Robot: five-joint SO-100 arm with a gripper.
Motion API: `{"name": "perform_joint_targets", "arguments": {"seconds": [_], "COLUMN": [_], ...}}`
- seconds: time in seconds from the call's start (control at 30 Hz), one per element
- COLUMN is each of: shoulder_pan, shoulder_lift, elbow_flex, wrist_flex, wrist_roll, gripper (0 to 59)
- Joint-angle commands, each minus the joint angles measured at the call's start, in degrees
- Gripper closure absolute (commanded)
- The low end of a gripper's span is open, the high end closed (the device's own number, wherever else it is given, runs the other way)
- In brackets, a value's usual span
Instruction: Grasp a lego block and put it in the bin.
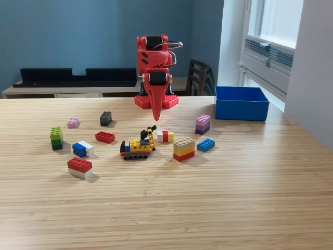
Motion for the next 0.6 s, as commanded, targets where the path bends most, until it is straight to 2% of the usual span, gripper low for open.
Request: {"name": "perform_joint_targets", "arguments": {"seconds": [0.03,0.6], "shoulder_pan": [-0.1,-0.1], "shoulder_lift": [0.7,0.7], "elbow_flex": [-1.1,-1.1], "wrist_flex": [-0.3,-0.3], "wrist_roll": [-0.2,-0.5], "gripper": [58.5,58.5]}}
